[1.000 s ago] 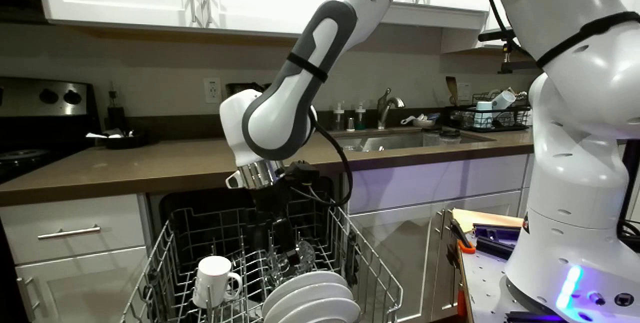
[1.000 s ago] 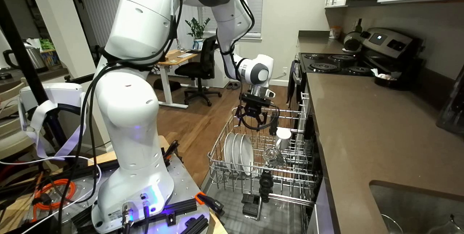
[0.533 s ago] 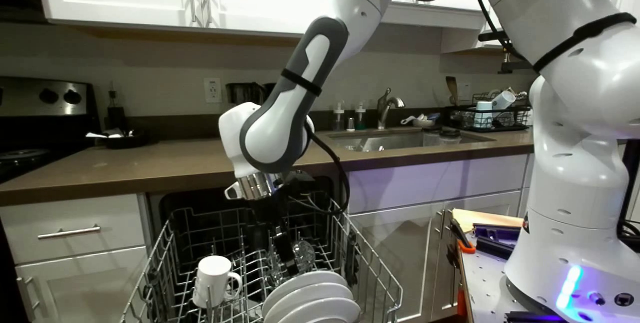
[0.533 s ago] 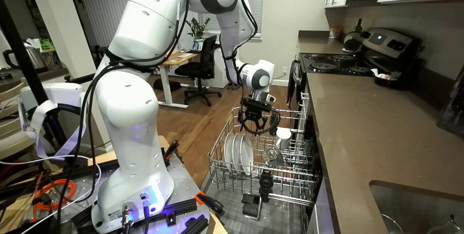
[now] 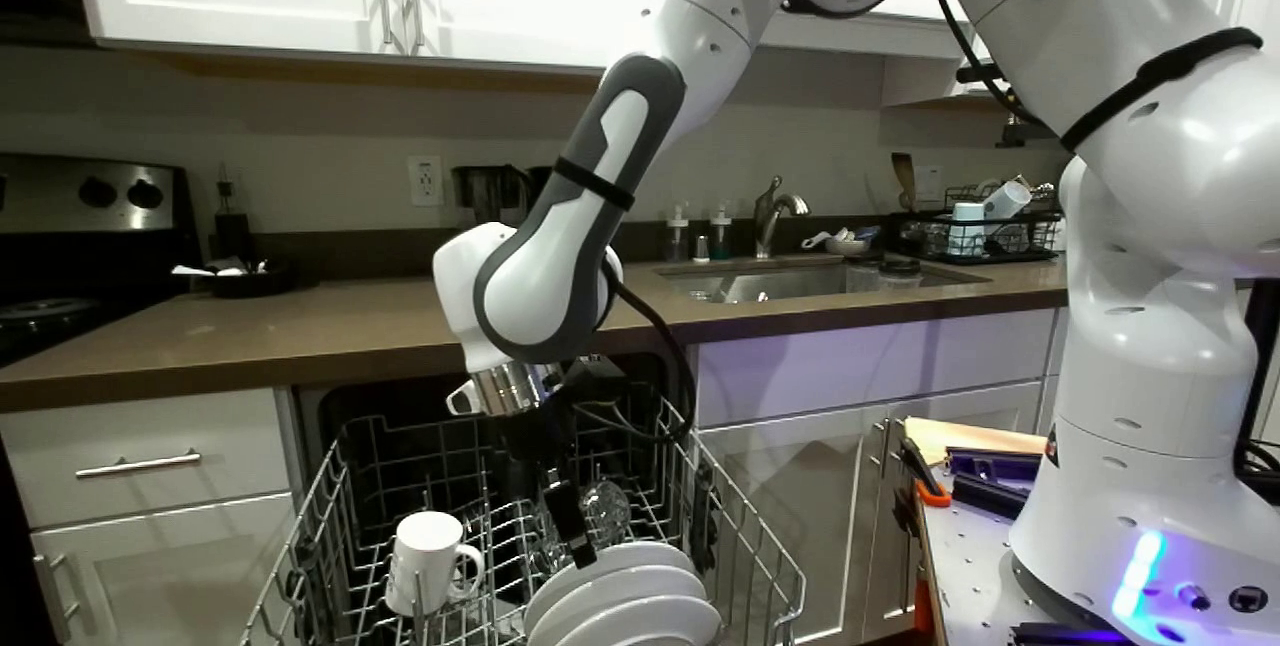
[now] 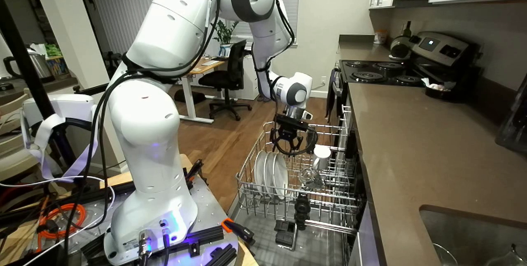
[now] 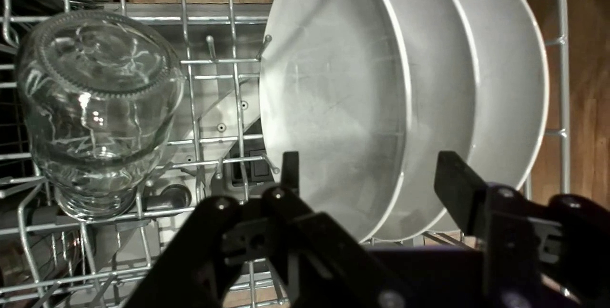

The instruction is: Remove one plate from the dishwasher and put it on the right side of the countertop

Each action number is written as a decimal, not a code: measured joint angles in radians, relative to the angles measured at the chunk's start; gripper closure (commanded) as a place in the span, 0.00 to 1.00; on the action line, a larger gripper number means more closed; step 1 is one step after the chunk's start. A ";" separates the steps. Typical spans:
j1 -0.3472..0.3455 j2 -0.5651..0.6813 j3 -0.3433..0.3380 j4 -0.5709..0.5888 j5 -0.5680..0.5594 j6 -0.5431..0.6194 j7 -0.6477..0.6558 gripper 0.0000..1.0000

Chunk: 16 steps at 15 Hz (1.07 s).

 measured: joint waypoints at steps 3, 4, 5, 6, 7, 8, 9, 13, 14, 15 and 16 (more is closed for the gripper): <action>0.000 0.013 0.001 0.007 0.000 0.000 -0.002 0.54; -0.001 0.019 0.001 0.009 0.000 0.000 -0.003 0.57; -0.001 0.024 0.002 0.010 0.000 0.000 -0.004 0.55; -0.001 0.028 0.002 0.010 0.000 0.000 -0.006 0.54; -0.002 0.031 0.002 0.010 0.000 0.000 -0.006 0.50; -0.002 0.035 0.002 0.010 0.000 0.000 -0.008 0.45; -0.003 0.038 0.003 0.010 0.000 0.000 -0.010 0.48; -0.013 0.049 0.008 0.011 0.000 0.000 -0.017 0.62; -0.014 0.051 0.009 0.011 0.000 0.000 -0.018 0.60; -0.015 0.052 0.010 0.011 0.000 0.000 -0.018 0.59; -0.015 0.053 0.012 0.011 0.000 0.000 -0.018 0.58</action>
